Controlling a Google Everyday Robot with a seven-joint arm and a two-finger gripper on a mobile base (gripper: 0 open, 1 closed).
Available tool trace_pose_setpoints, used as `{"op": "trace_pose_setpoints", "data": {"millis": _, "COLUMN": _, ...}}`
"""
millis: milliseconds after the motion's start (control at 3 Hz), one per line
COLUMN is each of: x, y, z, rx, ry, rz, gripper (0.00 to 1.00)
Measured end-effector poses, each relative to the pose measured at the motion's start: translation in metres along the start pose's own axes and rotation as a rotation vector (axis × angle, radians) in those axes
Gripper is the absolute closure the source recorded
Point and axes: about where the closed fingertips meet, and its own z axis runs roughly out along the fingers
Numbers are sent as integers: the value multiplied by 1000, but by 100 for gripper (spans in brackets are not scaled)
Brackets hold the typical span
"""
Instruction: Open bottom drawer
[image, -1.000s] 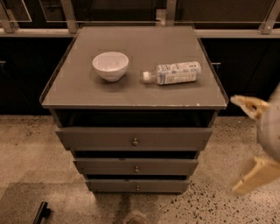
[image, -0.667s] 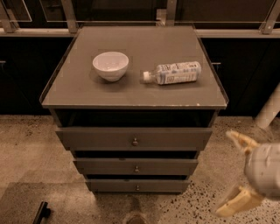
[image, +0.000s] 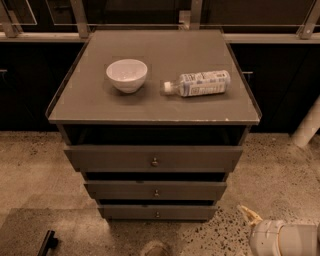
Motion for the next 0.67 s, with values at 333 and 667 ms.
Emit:
{"op": "trace_pose_setpoints", "data": {"millis": 333, "x": 1, "y": 6, "z": -15, "rx": 71, "ry": -12, "rz": 15, "gripper": 0}}
{"op": "trace_pose_setpoints", "data": {"millis": 667, "x": 21, "y": -1, "z": -8, "rx": 138, "ry": -32, "rz": 26, "gripper": 0}}
